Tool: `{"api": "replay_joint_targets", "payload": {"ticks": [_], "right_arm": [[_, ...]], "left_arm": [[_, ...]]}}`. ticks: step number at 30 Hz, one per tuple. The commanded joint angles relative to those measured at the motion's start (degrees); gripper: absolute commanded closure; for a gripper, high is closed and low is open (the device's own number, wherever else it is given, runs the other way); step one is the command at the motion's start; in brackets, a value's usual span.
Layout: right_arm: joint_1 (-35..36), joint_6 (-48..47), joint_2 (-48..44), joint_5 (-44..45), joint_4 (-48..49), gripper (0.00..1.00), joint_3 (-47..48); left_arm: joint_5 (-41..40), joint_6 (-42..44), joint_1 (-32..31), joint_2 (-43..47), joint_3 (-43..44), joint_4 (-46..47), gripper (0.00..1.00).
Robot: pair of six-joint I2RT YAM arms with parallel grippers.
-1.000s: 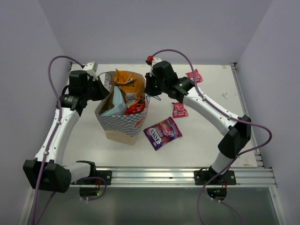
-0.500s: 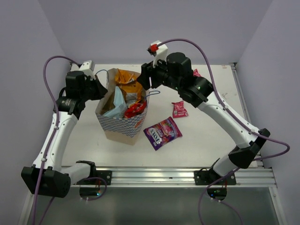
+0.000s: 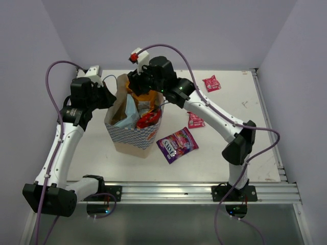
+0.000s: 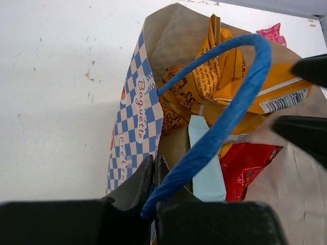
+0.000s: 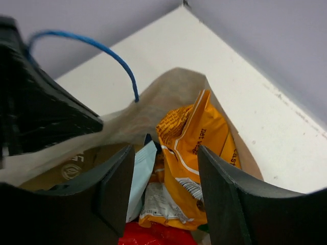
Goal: Place the snacks into the paper bag
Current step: Adjust the snack in the paper bag.
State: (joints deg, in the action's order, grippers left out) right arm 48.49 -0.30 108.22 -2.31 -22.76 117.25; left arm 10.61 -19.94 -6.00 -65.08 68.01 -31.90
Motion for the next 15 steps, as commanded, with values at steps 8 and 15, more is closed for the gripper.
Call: {"api": "replay_joint_targets", "payload": {"ticks": [8,15], "right_arm": [[1.2,5.0,3.1,2.5,-4.4,0.66,-4.8],[3.5,11.4,2.6,-0.7,-9.1,0.91,-8.0]], "left_arm": [[-0.2,1.1,0.5,1.6,0.8,3.2,1.00],[0.3,0.9,0.5,1.6,0.5,3.9,1.00]]}}
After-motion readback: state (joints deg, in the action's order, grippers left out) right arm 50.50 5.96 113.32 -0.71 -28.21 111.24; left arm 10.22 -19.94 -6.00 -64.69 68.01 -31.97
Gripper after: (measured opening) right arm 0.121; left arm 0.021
